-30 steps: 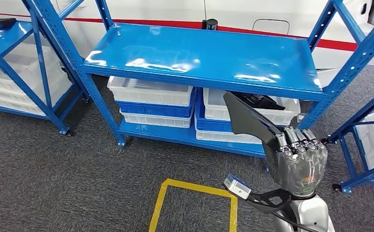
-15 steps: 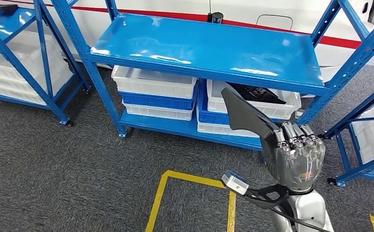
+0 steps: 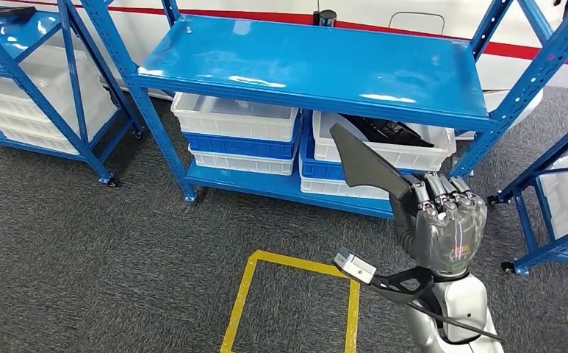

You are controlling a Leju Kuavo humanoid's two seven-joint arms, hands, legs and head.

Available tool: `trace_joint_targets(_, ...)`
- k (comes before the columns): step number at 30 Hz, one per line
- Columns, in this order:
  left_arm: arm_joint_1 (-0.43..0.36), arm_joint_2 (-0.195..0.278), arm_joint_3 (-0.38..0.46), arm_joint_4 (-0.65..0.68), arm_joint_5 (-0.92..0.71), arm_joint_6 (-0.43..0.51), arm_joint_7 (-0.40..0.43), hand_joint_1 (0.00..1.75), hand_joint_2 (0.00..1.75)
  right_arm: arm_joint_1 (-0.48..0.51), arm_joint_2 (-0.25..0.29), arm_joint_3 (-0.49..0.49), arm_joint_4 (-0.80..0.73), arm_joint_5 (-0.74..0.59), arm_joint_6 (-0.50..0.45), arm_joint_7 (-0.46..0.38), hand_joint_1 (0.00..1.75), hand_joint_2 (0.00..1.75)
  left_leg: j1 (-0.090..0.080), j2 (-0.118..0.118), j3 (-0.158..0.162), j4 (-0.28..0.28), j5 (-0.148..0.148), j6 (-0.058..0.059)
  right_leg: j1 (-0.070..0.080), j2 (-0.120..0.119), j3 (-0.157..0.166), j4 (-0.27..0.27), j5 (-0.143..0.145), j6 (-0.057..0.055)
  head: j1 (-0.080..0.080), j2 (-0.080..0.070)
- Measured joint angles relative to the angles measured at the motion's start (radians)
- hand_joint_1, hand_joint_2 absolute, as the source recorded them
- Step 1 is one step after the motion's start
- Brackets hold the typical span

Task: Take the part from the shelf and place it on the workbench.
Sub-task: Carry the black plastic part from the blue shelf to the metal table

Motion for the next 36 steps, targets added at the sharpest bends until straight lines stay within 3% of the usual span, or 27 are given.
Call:
trace_joint_targets(2,0.0,0.001,0.001,0.0,0.001,0.0,-0.001,0.0,1.75,-0.002,0.001,0.0,0.006,-0.012,0.0,-0.008,1.75,1.75,0.003,0.0,-0.045,0.133,-0.079,-0.01,0.001,-0.002,-0.008,0.002,0.005,-0.009,-0.008,0.0)
trace_joint_targets(3,0.001,0.001,0.002,0.0,0.001,0.0,-0.001,0.0,1.75,-0.002,0.001,0.0,0.009,-0.019,0.0,-0.014,1.75,1.75,0.004,0.0,-0.063,0.191,-0.102,-0.013,0.002,-0.003,-0.013,0.005,0.007,-0.011,-0.009,0.0)
trace_joint_targets(4,0.002,0.001,0.002,0.0,0.002,0.0,-0.002,0.0,1.75,-0.003,0.001,0.0,0.012,-0.026,0.0,-0.023,1.75,1.75,0.005,0.0,-0.067,0.219,-0.106,-0.014,0.002,-0.004,-0.017,0.008,0.008,-0.012,-0.009,0.0)
trace_joint_targets(5,0.003,0.002,0.002,0.0,0.002,0.0,-0.003,0.0,1.75,-0.003,0.001,0.0,0.015,-0.033,0.0,-0.032,1.75,1.75,0.006,0.0,-0.051,0.206,-0.09,-0.013,0.002,-0.003,-0.021,0.012,0.008,-0.013,-0.009,0.0)
trace_joint_targets(8,0.005,0.001,0.003,0.0,0.002,0.0,-0.006,0.0,1.75,-0.008,0.002,-0.002,0.019,-0.045,0.0,-0.052,1.75,1.75,0.005,-0.002,0.058,0.022,-0.014,-0.002,0.004,0.0,-0.031,0.023,0.01,-0.012,-0.01,0.0)
trace_joint_targets(10,0.005,0.001,0.003,0.0,0.003,0.0,-0.007,0.0,1.75,-0.014,0.003,-0.003,0.02,-0.049,0.0,-0.057,1.75,1.75,0.002,-0.005,0.093,-0.045,-0.002,0.005,0.009,0.0,-0.037,0.026,0.015,-0.005,-0.01,0.0)
trace_joint_targets(12,0.005,0.0,0.003,0.0,0.003,0.0,-0.008,0.0,1.75,-0.018,0.003,-0.003,0.021,-0.05,0.0,-0.058,1.75,1.75,0.0,-0.004,0.089,-0.052,0.001,0.012,0.011,0.0,-0.042,0.027,0.022,0.008,-0.009,0.0)
trace_joint_targets(14,0.003,-0.002,0.003,0.0,0.003,0.0,-0.007,0.0,1.75,-0.022,0.003,-0.003,0.023,-0.05,0.0,-0.058,1.75,1.75,0.004,-0.001,0.079,-0.062,0.014,0.028,0.013,0.003,-0.062,0.05,0.006,0.014,-0.007,0.0)
trace_joint_targets(16,0.002,-0.004,0.003,0.0,0.003,0.001,-0.006,0.0,1.75,-0.029,0.002,-0.004,0.027,-0.052,0.0,-0.058,1.75,1.75,0.005,0.003,0.062,-0.07,0.034,0.048,0.014,0.005,-0.101,0.136,-0.056,0.009,0.0,0.0)
trace_joint_targets(18,0.001,-0.004,0.003,0.0,0.004,0.001,-0.005,0.0,1.75,-0.032,0.002,-0.004,0.032,-0.053,0.0,-0.058,1.75,1.75,0.001,0.005,0.043,-0.07,0.052,0.056,0.013,0.005,-0.143,0.271,-0.124,0.006,0.005,0.0)
trace_joint_targets(19,0.002,-0.004,0.003,0.0,0.004,0.001,-0.006,0.0,1.75,-0.032,0.002,-0.003,0.035,-0.053,0.0,-0.058,1.75,1.75,-0.001,0.005,0.033,-0.069,0.06,0.057,0.012,0.005,-0.152,0.317,-0.141,0.009,0.005,0.0)
trace_joint_targets(20,0.002,-0.004,0.004,0.0,0.005,0.001,-0.007,0.0,1.75,-0.032,0.002,-0.003,0.037,-0.054,0.0,-0.058,1.75,1.75,-0.002,0.005,0.023,-0.069,0.068,0.057,0.012,0.005,-0.142,0.324,-0.142,0.016,0.005,0.0)
trace_joint_targets(21,0.002,-0.004,0.004,0.0,0.005,0.001,-0.008,0.0,1.75,-0.033,0.002,-0.003,0.04,-0.054,0.0,-0.058,1.75,1.75,-0.003,0.005,0.015,-0.069,0.076,0.055,0.011,0.004,-0.111,0.284,-0.127,0.025,0.005,0.0)
trace_joint_targets(23,0.002,-0.004,0.004,0.0,0.006,0.001,-0.01,0.0,1.75,-0.041,0.002,-0.003,0.043,-0.055,0.0,-0.059,1.75,1.75,-0.004,0.004,0.0,-0.068,0.092,0.05,0.012,0.004,-0.009,0.128,-0.085,0.035,0.006,0.0)
trace_joint_targets(24,0.002,-0.005,0.004,0.0,0.007,0.001,-0.01,0.0,1.75,-0.046,0.003,-0.003,0.044,-0.054,0.0,-0.059,1.75,1.75,-0.006,0.003,-0.007,-0.067,0.1,0.046,0.013,0.004,0.034,0.058,-0.068,0.032,0.005,0.0)
trace_joint_targets(26,0.002,-0.004,0.004,0.0,0.008,0.001,-0.012,0.0,1.75,-0.053,0.003,-0.003,0.046,-0.053,0.0,-0.056,1.75,1.75,-0.008,0.002,-0.015,-0.066,0.118,0.036,0.017,0.004,0.065,-0.005,-0.052,0.019,0.002,0.0)
trace_joint_targets(28,0.004,-0.003,0.004,0.0,0.009,-0.001,-0.014,0.0,1.75,-0.056,0.003,-0.002,0.048,-0.051,0.0,-0.048,1.75,1.75,-0.008,0.0,-0.023,-0.066,0.129,0.024,0.015,0.003,0.048,-0.007,-0.036,0.0,0.002,0.0)
trace_joint_targets(29,0.005,-0.002,0.005,0.001,0.009,-0.003,-0.015,0.0,1.75,-0.059,0.003,-0.002,0.049,-0.05,0.0,-0.044,1.75,1.75,-0.006,-0.001,-0.03,-0.057,0.115,0.017,0.012,0.002,0.039,-0.008,-0.027,-0.012,0.002,0.0)
trace_joint_targets(31,0.007,0.001,0.005,0.001,0.009,-0.007,-0.018,0.0,1.75,-0.064,0.004,-0.002,0.051,-0.047,0.0,-0.036,1.75,1.75,-0.002,-0.003,-0.057,0.011,0.033,0.004,0.006,-0.002,0.016,-0.009,-0.004,-0.031,-0.002,0.0)
trace_joint_targets(33,0.007,0.003,0.005,0.001,0.009,-0.01,-0.018,0.0,1.75,-0.065,0.004,-0.002,0.052,-0.046,0.0,-0.033,1.75,1.75,0.004,-0.003,-0.086,0.137,-0.066,-0.009,0.007,-0.003,-0.01,-0.008,0.021,-0.036,-0.008,0.0)
trace_joint_targets(34,0.007,0.005,0.005,0.001,0.009,-0.012,-0.019,0.0,1.75,-0.065,0.004,-0.002,0.053,-0.044,0.0,-0.03,1.75,1.75,0.008,-0.003,-0.091,0.192,-0.086,-0.014,0.007,-0.003,-0.025,-0.006,0.034,-0.034,-0.009,0.0)
trace_joint_targets(35,0.007,0.007,0.006,0.001,0.008,-0.014,-0.019,0.0,1.75,-0.064,0.004,-0.001,0.054,-0.041,0.0,-0.025,1.75,1.75,0.011,-0.003,-0.083,0.22,-0.081,-0.018,0.007,-0.003,-0.042,-0.002,0.045,-0.032,-0.009,0.0)
trace_joint_targets(36,0.007,0.008,0.006,0.001,0.008,-0.017,-0.021,0.0,1.75,-0.064,0.004,-0.001,0.055,-0.037,0.0,-0.019,1.75,1.75,0.014,-0.003,-0.059,0.215,-0.058,-0.02,0.006,-0.003,-0.059,0.003,0.055,-0.028,-0.009,0.0)
